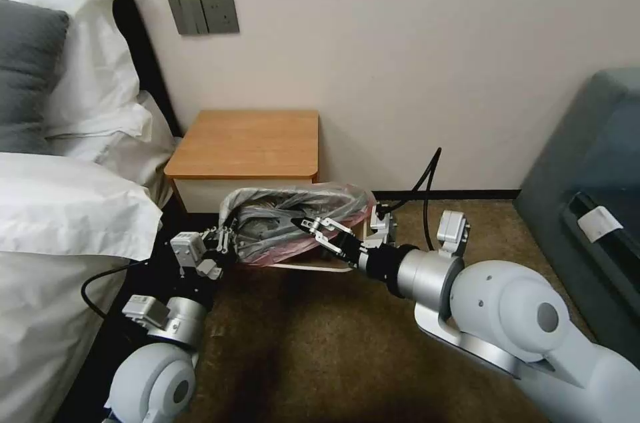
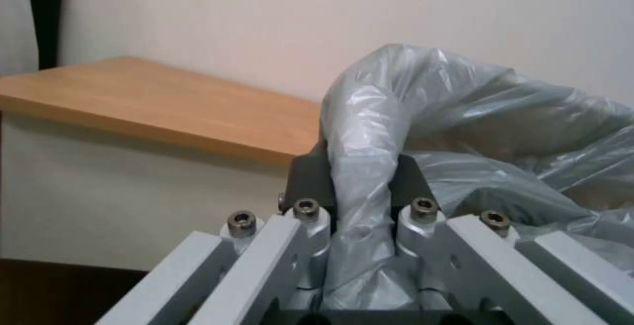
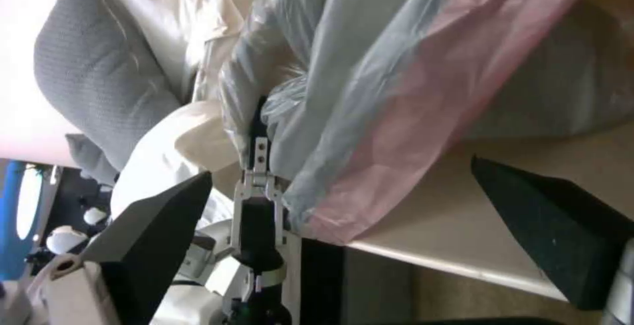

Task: Pick up the garbage bag from the table and place it over the trash can.

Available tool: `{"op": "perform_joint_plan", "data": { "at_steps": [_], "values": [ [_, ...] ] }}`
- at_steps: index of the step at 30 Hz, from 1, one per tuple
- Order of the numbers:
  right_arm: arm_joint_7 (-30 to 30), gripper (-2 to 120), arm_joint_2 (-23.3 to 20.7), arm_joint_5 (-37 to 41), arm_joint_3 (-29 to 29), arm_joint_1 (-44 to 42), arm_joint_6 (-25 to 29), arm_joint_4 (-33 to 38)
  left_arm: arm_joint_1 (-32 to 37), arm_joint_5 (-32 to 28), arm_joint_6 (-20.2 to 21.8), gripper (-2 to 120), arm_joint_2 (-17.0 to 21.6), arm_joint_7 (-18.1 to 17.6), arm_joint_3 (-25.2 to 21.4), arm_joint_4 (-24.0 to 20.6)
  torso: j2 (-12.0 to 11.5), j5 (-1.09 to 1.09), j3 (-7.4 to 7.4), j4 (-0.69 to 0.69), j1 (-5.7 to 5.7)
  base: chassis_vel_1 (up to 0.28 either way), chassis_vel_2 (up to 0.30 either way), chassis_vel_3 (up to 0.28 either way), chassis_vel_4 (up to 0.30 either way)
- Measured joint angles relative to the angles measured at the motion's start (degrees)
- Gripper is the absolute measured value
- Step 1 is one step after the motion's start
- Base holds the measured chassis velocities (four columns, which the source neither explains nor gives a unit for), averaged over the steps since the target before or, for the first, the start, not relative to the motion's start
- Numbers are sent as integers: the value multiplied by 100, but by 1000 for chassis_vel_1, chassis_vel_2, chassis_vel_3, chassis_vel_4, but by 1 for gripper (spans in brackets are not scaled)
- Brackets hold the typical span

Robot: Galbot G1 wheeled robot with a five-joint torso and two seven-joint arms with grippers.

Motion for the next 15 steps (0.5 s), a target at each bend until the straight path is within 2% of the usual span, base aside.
{"op": "perform_joint_plan", "data": {
  "at_steps": [3, 6, 8, 10, 14, 15],
  "values": [
    [-86, 100, 24, -64, -40, -10, -21, -18, -6, -5, 0, 8, -5, 8, 9, 0, 0, 0, 0, 0, 0, 0, 0, 0, 0],
    [-229, 95, 41, -182, -110, -37, -64, -65, -5, -5, 0, 8, -21, 28, 18, 6, 0, 0, 0, 0, 0, 0, 0, 0, 0],
    [-374, 84, 78, -273, -164, -65, -112, -116, 2, -7, 0, 8, -29, 50, 20, 6, 0, 0, 0, 0, 0, 0, 0, 0, 0],
    [-415, 80, 96, -302, -181, -68, -116, -126, 6, -7, 0, 8, -29, 62, 20, 6, 0, 0, 0, 0, 0, 0, 0, 0, 0],
    [-529, 61, 121, -377, -231, -67, -147, -133, 15, -9, 0, 8, -25, 84, 7, 17, 0, 0, 0, 0, 0, 0, 0, 0, 0],
    [-529, 61, 121, -377, -231, -67, -147, -133, 15, -9, 0, 8, -25, 84, 7, 17, 0, 0, 0, 0, 0, 0, 0, 0, 0]
  ]
}}
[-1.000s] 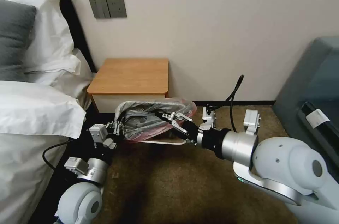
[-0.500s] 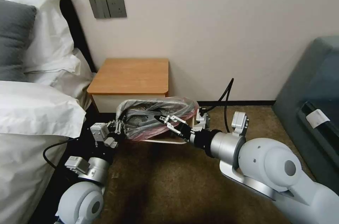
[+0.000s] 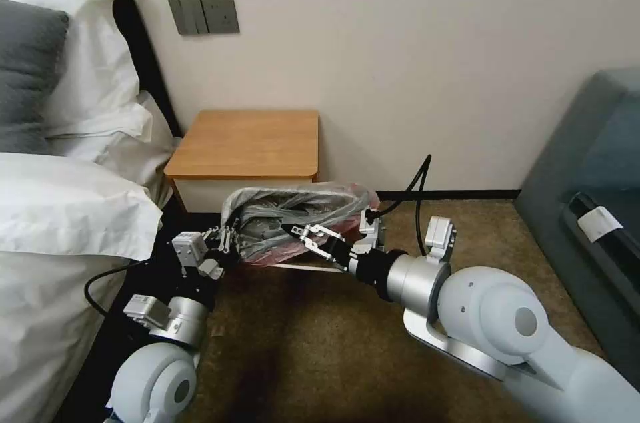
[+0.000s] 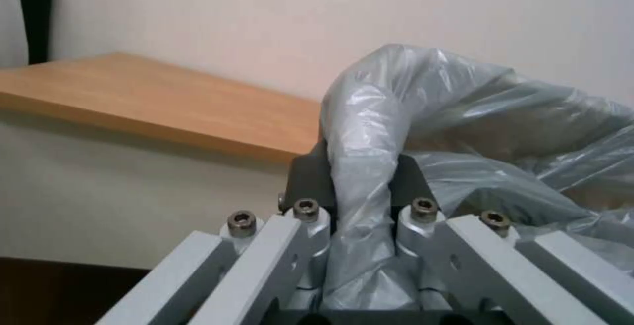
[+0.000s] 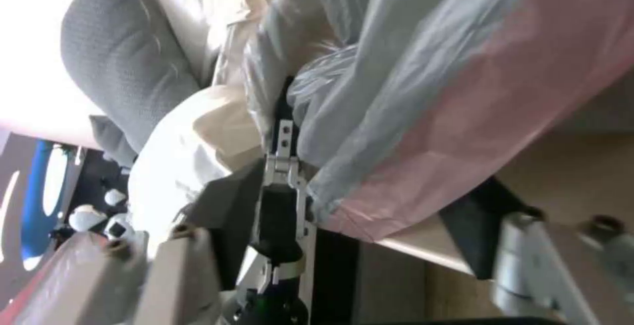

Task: Pick up the garbage bag from the table and place it over the trash can.

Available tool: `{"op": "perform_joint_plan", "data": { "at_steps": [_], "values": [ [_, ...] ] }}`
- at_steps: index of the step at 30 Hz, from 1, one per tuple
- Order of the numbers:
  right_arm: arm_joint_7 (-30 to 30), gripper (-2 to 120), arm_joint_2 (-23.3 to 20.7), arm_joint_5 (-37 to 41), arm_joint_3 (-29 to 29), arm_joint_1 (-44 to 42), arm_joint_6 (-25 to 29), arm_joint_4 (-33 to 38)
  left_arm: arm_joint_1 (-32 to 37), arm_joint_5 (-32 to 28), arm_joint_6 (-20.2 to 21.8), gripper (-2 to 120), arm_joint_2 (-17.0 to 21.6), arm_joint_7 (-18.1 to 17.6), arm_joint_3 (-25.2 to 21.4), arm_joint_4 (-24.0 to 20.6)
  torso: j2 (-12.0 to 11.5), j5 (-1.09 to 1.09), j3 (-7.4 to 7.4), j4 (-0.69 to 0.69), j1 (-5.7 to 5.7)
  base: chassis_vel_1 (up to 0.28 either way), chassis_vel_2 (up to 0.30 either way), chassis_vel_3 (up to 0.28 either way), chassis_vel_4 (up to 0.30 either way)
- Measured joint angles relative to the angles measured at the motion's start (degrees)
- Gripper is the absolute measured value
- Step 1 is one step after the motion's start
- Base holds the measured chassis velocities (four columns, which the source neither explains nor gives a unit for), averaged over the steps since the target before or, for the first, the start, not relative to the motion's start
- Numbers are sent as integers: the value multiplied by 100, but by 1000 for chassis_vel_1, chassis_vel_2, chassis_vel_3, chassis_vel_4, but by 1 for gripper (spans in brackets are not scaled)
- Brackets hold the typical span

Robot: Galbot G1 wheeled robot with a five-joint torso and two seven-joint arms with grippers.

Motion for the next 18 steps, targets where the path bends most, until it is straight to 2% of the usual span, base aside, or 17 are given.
{"op": "perform_joint_plan", "data": {
  "at_steps": [3, 4, 7, 8, 11, 12, 16, 18],
  "values": [
    [-57, 46, -21, -65, -26, -9, -62, 0, 4, -5, 1, 8, -5, 5, -8, 13, 0, 0, 0, 0, 0, 0, 0, 0, 0],
    [-57, 46, -21, -65, -26, -9, -62, 0, 4, -5, 1, 8, -5, 5, -8, 13, 0, 0, 0, 0, 0, 0, 0, 0, 0],
    [-145, 33, -55, -162, -60, -32, -125, 15, -4, -6, 4, 8, -10, 12, -8, 40, 0, 0, 0, 0, 0, 0, 0, 0, 0],
    [-145, 33, -55, -162, -60, -32, -125, 15, -4, -6, 4, 8, -10, 12, -8, 40, 0, 0, 0, 0, 0, 0, 0, 0, 0],
    [-156, 18, -100, -179, -52, -51, -148, 40, -9, -8, 8, 8, -16, 15, -14, 49, 0, 0, 0, 0, 0, 0, 0, 0, 0],
    [-156, 18, -100, -179, -52, -51, -148, 40, -9, -8, 8, 8, -16, 15, -14, 49, 0, 0, 0, 0, 0, 0, 0, 0, 0],
    [-168, 0, -166, -198, 42, -104, -165, 75, -10, -6, 8, 8, -28, 33, -26, 85, 0, 0, 0, 0, 0, 0, 0, 0, 0],
    [-163, 0, -169, -207, 49, -121, -165, 80, -14, -4, 8, 8, -37, 42, -21, 97, 0, 0, 0, 0, 0, 0, 0, 0, 0]
  ]
}}
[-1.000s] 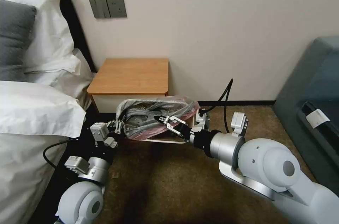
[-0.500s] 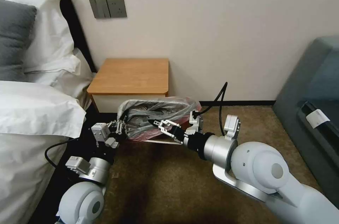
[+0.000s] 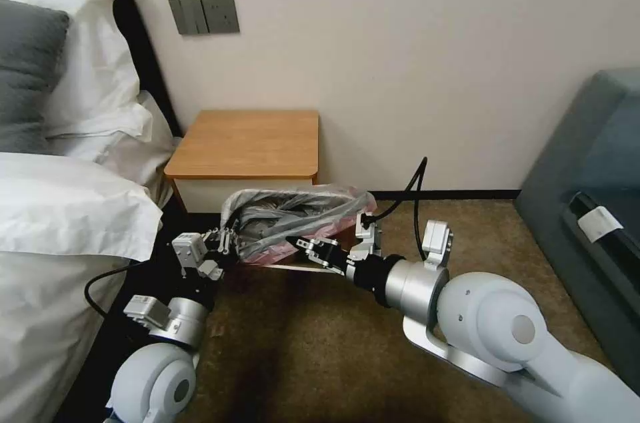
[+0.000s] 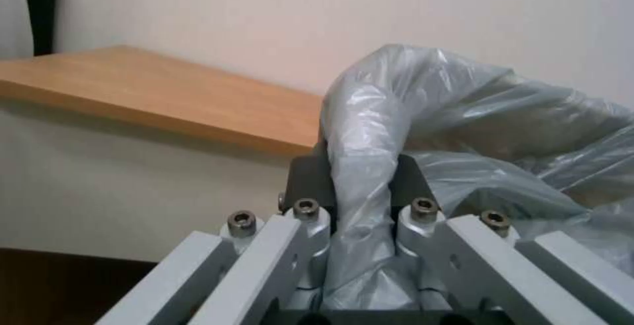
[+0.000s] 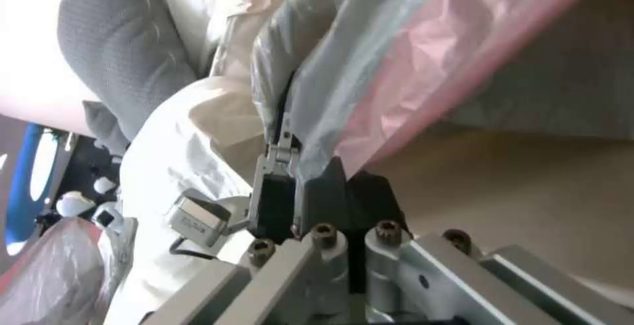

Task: Pick up the garbage bag from the table and place it over the trash can.

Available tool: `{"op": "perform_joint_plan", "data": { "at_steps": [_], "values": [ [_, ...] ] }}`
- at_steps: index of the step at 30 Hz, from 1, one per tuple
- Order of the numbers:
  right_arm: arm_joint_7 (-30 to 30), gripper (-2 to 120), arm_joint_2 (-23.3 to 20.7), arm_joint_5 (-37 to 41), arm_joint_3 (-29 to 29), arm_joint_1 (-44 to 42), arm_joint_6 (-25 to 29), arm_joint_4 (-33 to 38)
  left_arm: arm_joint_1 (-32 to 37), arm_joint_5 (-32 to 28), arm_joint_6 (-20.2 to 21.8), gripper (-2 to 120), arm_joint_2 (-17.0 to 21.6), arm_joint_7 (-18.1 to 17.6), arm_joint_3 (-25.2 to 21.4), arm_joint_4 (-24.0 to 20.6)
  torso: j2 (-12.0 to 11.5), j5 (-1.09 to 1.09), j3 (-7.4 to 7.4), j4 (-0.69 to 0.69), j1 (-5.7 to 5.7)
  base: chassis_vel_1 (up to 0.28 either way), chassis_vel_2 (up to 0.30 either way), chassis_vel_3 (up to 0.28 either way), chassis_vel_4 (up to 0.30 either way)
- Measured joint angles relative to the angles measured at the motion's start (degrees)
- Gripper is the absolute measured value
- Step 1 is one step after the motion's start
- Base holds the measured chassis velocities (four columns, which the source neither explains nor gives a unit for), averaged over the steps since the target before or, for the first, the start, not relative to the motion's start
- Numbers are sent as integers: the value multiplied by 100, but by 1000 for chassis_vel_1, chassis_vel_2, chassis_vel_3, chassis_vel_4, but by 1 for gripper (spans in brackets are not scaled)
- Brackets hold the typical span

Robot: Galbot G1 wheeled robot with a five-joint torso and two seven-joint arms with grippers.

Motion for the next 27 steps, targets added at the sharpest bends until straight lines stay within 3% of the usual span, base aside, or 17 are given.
{"op": "perform_joint_plan", "data": {
  "at_steps": [24, 27],
  "values": [
    [329, 0, 17, -66, 138, -363, -9, 252, -101, 38, -9, 8, -46, 48, 48, 159, 0, 0, 0, 0, 0, 0, 0, 0, 0],
    [457, 10, -44, 5, 264, -410, -27, 333, -101, 31, -9, 8, -36, 47, 21, 141, 0, 0, 0, 0, 0, 0, 0, 0, 0]
  ]
}}
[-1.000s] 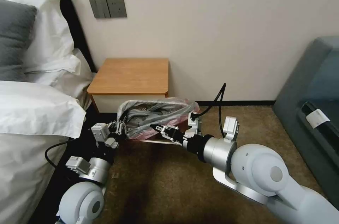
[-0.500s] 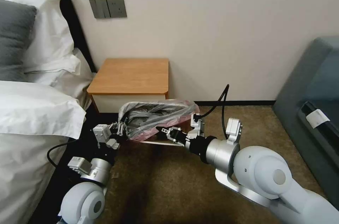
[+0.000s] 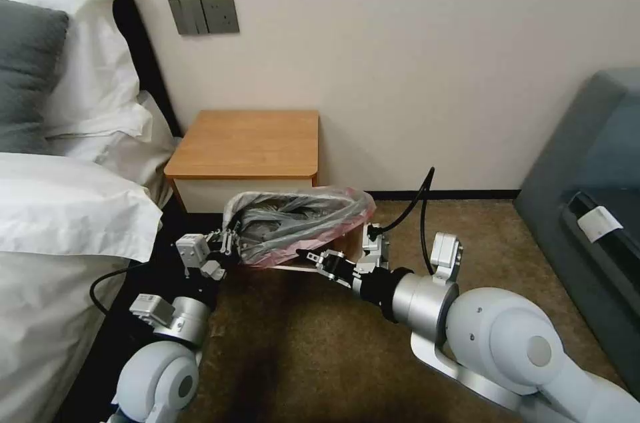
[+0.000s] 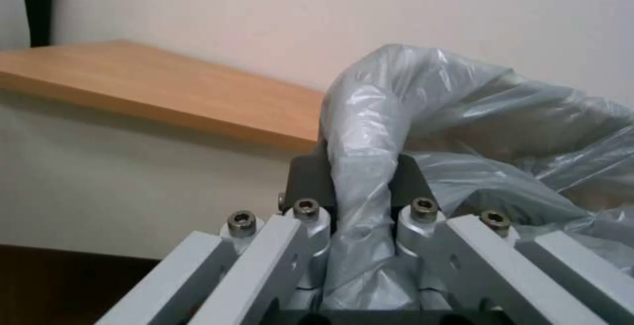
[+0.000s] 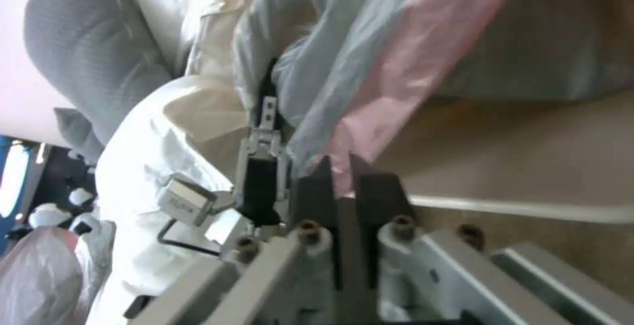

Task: Pick up the garbage bag from the table and place it over the trash can.

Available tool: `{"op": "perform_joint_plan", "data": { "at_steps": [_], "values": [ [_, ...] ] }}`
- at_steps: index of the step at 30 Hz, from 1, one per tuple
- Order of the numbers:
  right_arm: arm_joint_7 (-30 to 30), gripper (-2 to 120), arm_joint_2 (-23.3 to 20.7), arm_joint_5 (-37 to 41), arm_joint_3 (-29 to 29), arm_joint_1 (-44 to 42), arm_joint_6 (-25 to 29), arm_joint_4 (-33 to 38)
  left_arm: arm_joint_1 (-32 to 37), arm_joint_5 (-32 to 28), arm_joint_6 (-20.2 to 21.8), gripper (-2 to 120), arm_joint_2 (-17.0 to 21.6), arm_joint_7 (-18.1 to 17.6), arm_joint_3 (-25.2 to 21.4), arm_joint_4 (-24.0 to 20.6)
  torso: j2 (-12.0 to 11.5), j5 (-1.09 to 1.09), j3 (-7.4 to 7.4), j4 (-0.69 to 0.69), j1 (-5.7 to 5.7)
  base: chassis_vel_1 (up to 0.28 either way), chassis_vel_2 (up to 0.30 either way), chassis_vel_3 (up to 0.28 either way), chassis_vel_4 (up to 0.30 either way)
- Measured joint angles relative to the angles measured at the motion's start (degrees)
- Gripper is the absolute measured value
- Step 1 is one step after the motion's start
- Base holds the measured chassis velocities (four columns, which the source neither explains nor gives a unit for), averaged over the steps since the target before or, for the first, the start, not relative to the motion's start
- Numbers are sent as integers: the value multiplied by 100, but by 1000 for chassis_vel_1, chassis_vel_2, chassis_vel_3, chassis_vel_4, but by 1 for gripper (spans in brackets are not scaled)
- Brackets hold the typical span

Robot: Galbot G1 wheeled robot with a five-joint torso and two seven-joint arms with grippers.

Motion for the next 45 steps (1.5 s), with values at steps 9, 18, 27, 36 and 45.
{"op": "perform_joint_plan", "data": {
  "at_steps": [9, 18, 27, 36, 45],
  "values": [
    [313, 38, -130, 67, 71, 1, 287, 113, -33, -13, 0, 8, 2, -11, -10, -14, 0, 0, 0, 0, 0, 0, 0, 0, 0],
    [230, 75, 72, -144, 39, 75, 275, -225, -19, -24, 2, 8, -7, -12, 9, -33, 0, 0, 0, 0, 0, 0, 0, 0, 0],
    [-547, 100, 194, -527, -10, 39, 26, -414, -14, -30, 16, 8, -3, 6, 5, -48, 0, 0, 0, 0, 0, 0, 0, 0, 0],
    [-786, 100, 372, -642, -70, 113, -26, -566, 23, -26, 22, 8, -6, 75, -1, -72, 0, 0, 0, 1, 0, 0, 0, 0, 0],
    [-768, 99, 519, -647, -75, 126, 81, -606, 40, -1, 27, 8, -16, 117, 10, -94, 0, 0, 0, 0, 0, 0, 0, 0, 0]
  ]
}}
